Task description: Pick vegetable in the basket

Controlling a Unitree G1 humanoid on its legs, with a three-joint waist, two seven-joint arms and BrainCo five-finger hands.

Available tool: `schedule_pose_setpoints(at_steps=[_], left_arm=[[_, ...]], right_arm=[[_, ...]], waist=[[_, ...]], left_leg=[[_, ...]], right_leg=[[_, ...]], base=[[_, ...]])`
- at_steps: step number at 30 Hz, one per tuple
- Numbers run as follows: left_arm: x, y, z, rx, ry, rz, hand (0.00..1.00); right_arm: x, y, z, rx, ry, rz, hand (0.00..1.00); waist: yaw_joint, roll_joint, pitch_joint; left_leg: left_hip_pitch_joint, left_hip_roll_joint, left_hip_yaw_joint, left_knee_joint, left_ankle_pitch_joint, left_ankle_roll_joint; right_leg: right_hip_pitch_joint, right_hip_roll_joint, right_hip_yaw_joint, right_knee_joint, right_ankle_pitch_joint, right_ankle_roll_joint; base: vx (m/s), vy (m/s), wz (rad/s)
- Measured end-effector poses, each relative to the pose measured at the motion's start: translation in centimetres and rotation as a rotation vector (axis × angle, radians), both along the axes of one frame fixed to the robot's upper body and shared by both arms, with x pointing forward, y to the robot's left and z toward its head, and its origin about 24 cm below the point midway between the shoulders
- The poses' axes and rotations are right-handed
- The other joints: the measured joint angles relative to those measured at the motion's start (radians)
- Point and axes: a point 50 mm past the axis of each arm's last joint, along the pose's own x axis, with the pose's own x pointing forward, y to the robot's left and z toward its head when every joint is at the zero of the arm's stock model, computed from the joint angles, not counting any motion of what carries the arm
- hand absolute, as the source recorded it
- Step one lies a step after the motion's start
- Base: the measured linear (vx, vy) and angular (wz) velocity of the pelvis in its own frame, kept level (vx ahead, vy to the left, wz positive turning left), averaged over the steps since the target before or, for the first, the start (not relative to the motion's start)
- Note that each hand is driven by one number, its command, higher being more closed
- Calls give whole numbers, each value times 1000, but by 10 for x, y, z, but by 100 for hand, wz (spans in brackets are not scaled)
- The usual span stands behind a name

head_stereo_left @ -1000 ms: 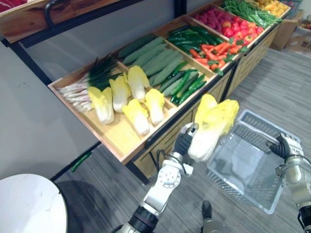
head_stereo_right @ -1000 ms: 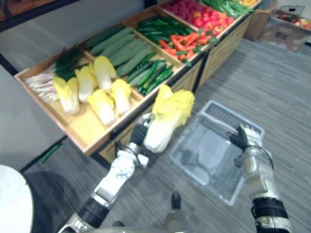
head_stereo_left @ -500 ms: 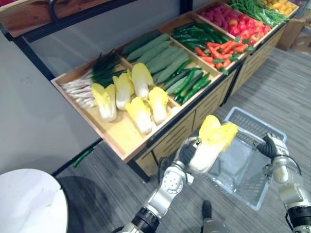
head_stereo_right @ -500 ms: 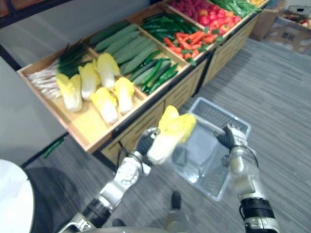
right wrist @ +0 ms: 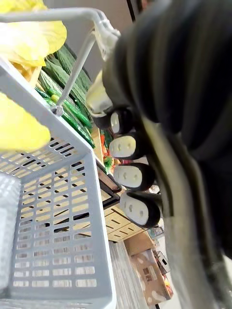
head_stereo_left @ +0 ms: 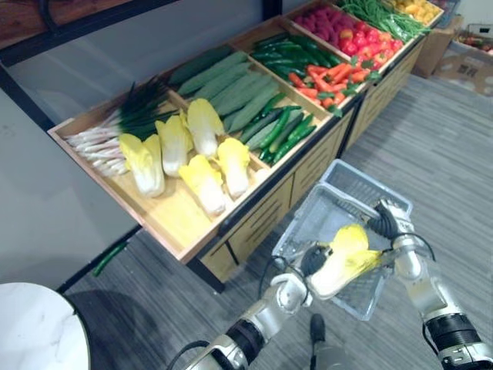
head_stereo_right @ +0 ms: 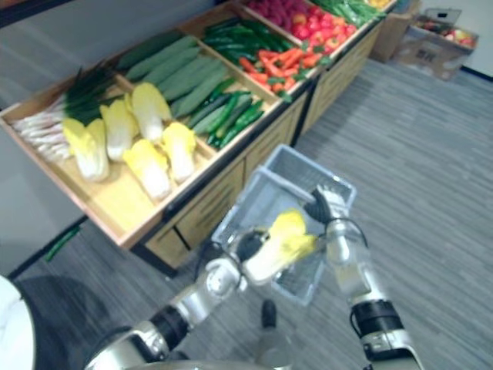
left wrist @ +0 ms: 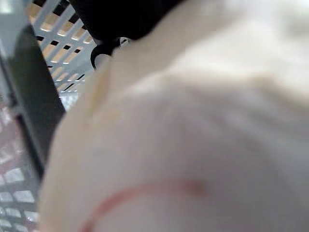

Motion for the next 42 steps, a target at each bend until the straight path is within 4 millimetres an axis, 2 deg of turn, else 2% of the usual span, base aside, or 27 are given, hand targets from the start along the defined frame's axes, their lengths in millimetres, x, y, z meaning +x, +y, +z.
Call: schedule_pose_setpoints(at_steps=[2,3,13,19,23,26,28,31,35,38,40,41,42], left_arm=[[2,1,-2,18,5,14,100],[3,3,-2,24,4,36,0],[10,11,-9,54,35,101,0],[10,7,-6,16,53,97,0],[8,-6,8,-42,27,32,0],[4,-19,22,-85,-7,-56,0],[-3,-29,35,-155,-1,-135,0],[-16,-34,48,-244,11,-257,0],[-42,-22,54,-336,114,-447,0],[-59,15,55,-431,251,-550,0],[-65,36,54,-457,314,-559,0],[-68,59,53,-474,370,-544,0],[-70,67,54,-481,384,-536,0]], right_arm=[[0,3,0,2,-1,12,100],[0,6,-2,1,5,25,100],[-1,10,-3,11,13,39,100],[-3,7,-21,-1,89,28,100],[-5,-1,-35,-7,153,-9,100],[-8,-16,-45,-1,196,-74,100],[-12,-35,-49,17,217,-157,100],[-17,-56,-52,43,229,-252,100],[-28,-81,-63,55,287,-357,100],[-40,-100,-72,32,351,-417,100],[-45,-104,-76,25,371,-432,100],[-48,-106,-79,23,386,-437,100],[-50,-107,-80,22,395,-439,100]], waist=[[-2,-2,0],[-2,-4,0],[-6,-24,7],[-2,-29,6],[0,-29,6],[0,-28,6],[8,-27,5],[9,-24,3],[20,-12,-4],[30,11,-18],[37,19,-29],[38,21,-31],[38,21,-32]], left_leg=[[2,2,3,0,-1,-1],[5,4,6,0,-1,-2],[9,6,11,0,-2,-2],[7,6,2,0,-2,-2],[1,5,-19,0,-1,-1],[-14,1,-52,0,3,4],[-25,-1,-77,0,5,8],[-44,-5,-111,0,11,15],[-44,-9,-144,-1,14,20],[-44,-10,-172,-1,17,23],[-44,-9,-178,-1,18,25],[-44,-8,-188,-1,20,26],[-44,-8,-192,-2,20,26]], right_leg=[[0,3,3,0,0,0],[0,7,7,-1,0,0],[1,11,12,-3,0,0],[6,7,3,-3,0,0],[13,-2,-17,-3,0,0],[20,-10,-46,-3,-1,1],[25,-18,-69,-2,-1,1],[29,-28,-100,-1,-3,3],[51,-38,-132,2,-9,11],[73,-44,-165,3,-14,16],[76,-45,-172,3,-14,16],[85,-46,-183,3,-14,16],[88,-46,-188,2,-15,16]], base=[[-15,-27,-8],[-13,-29,-8],[-6,-8,-1],[-19,-14,4],[-14,-9,15],[-32,-27,30],[-30,-23,32],[-25,-20,33],[-14,-20,26],[-4,-20,28],[-5,-25,15],[-10,-31,16],[-15,-23,19]])
